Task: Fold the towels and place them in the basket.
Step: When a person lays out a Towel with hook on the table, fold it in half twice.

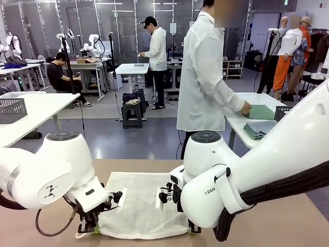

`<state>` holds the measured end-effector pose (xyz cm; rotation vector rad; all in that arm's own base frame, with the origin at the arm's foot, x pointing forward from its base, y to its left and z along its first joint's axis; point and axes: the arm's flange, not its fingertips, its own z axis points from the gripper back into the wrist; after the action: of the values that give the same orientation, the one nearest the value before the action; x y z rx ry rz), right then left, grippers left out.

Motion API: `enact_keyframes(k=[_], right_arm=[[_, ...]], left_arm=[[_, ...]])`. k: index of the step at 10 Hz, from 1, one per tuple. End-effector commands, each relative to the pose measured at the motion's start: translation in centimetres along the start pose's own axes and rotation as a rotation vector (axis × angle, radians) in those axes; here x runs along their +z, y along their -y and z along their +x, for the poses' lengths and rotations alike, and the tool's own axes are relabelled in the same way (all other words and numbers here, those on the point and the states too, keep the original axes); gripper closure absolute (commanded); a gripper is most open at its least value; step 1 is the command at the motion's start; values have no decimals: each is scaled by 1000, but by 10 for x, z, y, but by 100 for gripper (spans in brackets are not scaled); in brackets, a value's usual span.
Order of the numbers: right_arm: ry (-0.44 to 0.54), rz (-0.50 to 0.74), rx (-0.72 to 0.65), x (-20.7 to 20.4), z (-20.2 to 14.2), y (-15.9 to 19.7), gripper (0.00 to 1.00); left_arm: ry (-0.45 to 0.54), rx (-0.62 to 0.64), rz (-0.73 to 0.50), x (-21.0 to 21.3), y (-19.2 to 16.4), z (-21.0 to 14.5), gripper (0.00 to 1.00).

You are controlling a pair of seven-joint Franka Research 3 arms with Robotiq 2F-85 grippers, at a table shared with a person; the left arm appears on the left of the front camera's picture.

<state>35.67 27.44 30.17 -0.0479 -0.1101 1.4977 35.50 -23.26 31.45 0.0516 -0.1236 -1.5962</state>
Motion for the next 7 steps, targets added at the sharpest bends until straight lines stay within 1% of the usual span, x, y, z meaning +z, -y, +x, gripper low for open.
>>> enact_keyframes(k=[1,2,4,6,7], right_arm=[[1,-34,-5,22,-3,-5,100],[19,-61,-13,43,-7,-3,100],[29,-101,-27,72,-11,4,100],[52,-123,-43,94,-15,8,100],[50,-130,-32,97,-13,9,100]], left_arm=[[41,9,66,28,8,-5,100],[50,22,111,48,5,-8,100],[52,35,164,70,-4,-11,100],[58,50,179,81,-14,-13,100],[57,23,168,81,-17,-12,100]])
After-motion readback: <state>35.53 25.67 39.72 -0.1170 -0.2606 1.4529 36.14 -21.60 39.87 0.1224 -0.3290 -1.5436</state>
